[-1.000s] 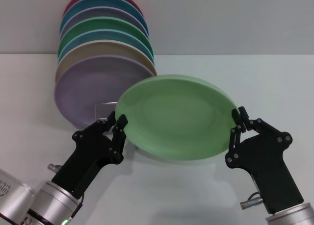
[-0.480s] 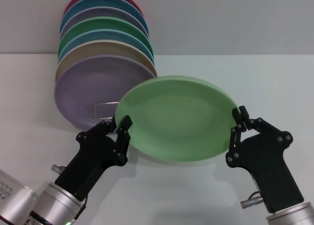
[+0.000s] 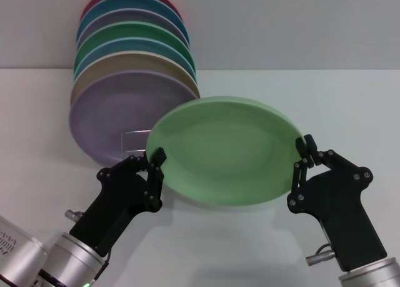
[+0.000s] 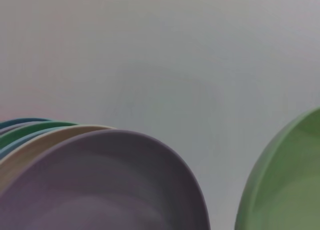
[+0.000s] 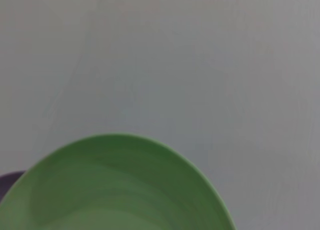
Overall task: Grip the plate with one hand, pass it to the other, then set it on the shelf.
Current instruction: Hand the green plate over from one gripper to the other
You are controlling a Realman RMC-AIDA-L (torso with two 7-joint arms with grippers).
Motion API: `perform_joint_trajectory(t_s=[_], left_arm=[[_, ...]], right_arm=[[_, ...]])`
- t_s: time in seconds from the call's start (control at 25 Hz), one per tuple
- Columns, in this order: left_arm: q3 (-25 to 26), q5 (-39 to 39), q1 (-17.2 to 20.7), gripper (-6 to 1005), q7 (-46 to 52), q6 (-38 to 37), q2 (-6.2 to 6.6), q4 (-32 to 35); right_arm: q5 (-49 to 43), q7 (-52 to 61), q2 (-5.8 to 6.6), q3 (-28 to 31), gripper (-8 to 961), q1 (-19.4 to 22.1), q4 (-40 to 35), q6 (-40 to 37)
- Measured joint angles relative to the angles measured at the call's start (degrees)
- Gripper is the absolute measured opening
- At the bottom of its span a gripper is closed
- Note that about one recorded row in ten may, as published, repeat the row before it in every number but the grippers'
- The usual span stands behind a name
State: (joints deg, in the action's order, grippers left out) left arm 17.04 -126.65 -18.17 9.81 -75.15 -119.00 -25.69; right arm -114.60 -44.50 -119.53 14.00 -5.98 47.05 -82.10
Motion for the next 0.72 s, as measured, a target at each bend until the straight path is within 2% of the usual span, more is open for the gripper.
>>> perform_joint_trajectory(t_s=[0.72], left_arm=[[0.0,-0.01,-0.02,84,-0.07,0.01,0.05,0.29]], right_arm=[[0.0,0.31,0.0,0.14,146,-0.08,-0.26,0.08]])
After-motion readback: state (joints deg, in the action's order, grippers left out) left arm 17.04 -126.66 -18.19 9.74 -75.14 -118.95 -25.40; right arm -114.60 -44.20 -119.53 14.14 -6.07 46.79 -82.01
